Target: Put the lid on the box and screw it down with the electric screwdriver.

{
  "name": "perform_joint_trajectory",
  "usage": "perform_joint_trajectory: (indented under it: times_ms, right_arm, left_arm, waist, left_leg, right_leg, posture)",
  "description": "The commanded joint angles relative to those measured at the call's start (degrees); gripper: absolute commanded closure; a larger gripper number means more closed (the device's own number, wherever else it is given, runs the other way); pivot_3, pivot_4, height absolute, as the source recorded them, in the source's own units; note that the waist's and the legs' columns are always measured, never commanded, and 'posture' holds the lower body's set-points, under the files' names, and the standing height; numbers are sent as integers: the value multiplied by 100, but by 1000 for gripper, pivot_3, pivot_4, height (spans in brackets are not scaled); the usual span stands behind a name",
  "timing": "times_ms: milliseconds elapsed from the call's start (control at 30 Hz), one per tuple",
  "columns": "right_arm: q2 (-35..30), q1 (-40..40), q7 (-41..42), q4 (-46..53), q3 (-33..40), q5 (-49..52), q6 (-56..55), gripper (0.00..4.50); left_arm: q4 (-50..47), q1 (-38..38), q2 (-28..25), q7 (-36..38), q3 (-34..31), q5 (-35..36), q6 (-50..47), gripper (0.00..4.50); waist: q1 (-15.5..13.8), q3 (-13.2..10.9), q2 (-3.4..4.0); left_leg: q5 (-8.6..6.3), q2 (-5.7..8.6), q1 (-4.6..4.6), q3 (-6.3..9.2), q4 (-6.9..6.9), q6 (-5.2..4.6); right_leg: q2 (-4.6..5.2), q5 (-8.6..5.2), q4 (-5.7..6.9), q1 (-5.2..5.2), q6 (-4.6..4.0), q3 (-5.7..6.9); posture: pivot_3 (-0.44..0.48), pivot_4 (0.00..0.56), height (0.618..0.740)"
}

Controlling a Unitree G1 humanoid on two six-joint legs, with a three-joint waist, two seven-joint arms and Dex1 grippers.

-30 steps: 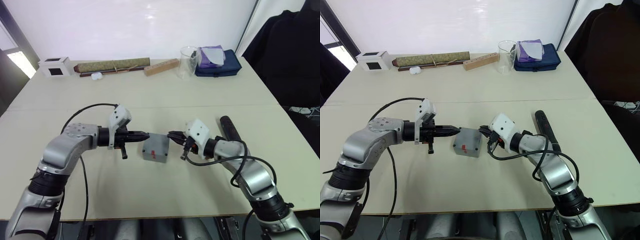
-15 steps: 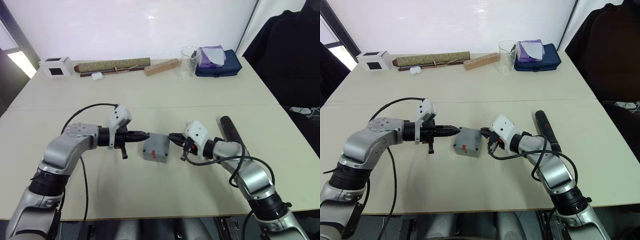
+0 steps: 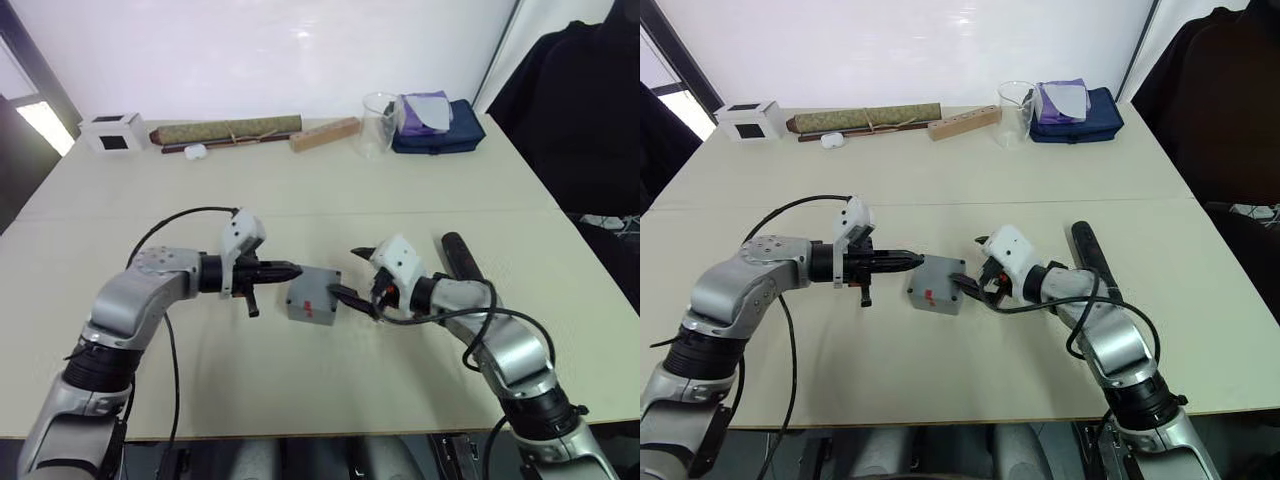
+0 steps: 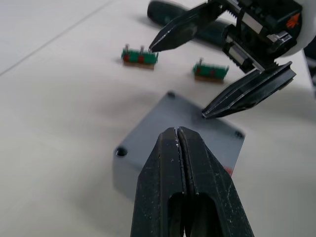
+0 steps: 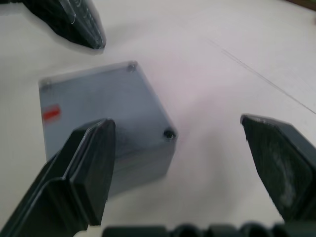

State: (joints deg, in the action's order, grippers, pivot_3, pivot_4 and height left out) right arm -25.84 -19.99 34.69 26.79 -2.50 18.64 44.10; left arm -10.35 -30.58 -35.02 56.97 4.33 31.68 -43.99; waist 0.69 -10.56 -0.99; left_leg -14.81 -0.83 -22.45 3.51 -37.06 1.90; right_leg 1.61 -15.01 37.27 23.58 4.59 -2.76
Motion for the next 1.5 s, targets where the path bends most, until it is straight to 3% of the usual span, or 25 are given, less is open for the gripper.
perform_joint_trajectory:
  times_ms: [33, 167, 267, 367, 567, 900, 1300, 1400, 1500]
  right_arm:
    - [-333, -291, -64, 625, 1026, 753, 919, 162]
    - [-1143, -991, 18, 481, 2037, 1494, 2113, 77]
    - [-1566, -1926, -275, -250, 2398, 1606, 3774, 77]
    - [-2276, -2343, -209, -828, 2028, 1722, 4776, 77]
    - [-3814, -2156, 518, -2165, 196, 1582, 4691, 77]
    - [-4155, -2658, 1852, -3535, -1611, 1056, 3737, 77]
    - [-3575, -3267, 2634, -4387, -2913, 305, 3383, 77]
    - [-3757, -3050, 3047, -4021, -3315, 140, 3160, 896]
    - [-3694, -2942, 3138, -3982, -3402, 14, 3151, 1987]
  left_arm:
    - [-319, -332, -47, 32, -255, 274, -81, 4500]
    - [-485, -540, -203, 332, -52, 265, 13, 4500]
    - [-474, -671, -259, 568, 95, 158, 204, 4500]
    - [-386, -784, -252, 667, 208, 63, 340, 4500]
    - [-335, -808, -290, 980, 763, -450, 897, 4500]
    - [-895, -341, -169, 499, 542, -257, 593, 4500]
    - [-1105, -79, -53, 19, 663, -344, 462, 4500]
    - [-1231, -30, -46, -109, 640, -280, 323, 4500]
    - [-1218, 61, -30, -204, 656, -332, 328, 4500]
  waist:
    - [6, 0, 0]
    - [20, -11, 16]
    - [58, -16, 24]
    - [31, -17, 26]
    - [5, -22, 27]
    - [178, -36, 39]
    - [179, -38, 36]
    - [174, -37, 35]
    - [168, -36, 33]
  left_leg:
    - [0, 0, 0, 0, -2, 0]
    - [0, 2, 3, -4, 1, 0]
    - [0, -2, 8, -6, 6, -1]
    - [0, -2, 7, -6, 11, -1]
    - [-1, 4, -7, -17, 8, -3]
    - [-5, -1, -8, -29, 10, -9]
    - [-5, 0, -8, -27, 5, -10]
    - [-5, 0, -7, -22, 4, -10]
    - [-5, 0, -6, -20, 4, -10]
  right_leg:
    - [1, 0, 0, -1, 0, 0]
    - [1, -1, -3, -3, -1, -2]
    - [-6, 0, -1, -1, -3, -4]
    - [-6, -8, -2, 2, -26, -4]
    - [5, -10, -24, 4, -24, -6]
    - [-6, -4, -9, 21, 7, -20]
    - [-5, -3, -6, 21, 8, -20]
    - [-5, -3, -6, 17, 7, -16]
    - [-5, -3, -6, 15, 8, -14]
  posture:
    - [0, 150, 740]
    - [0, 150, 740]
    - [0, 150, 740]
    - [0, 150, 740]
    - [0, 150, 740]
    - [0, 150, 740]
    - [0, 150, 740]
    - [0, 150, 740]
    - [0, 150, 740]
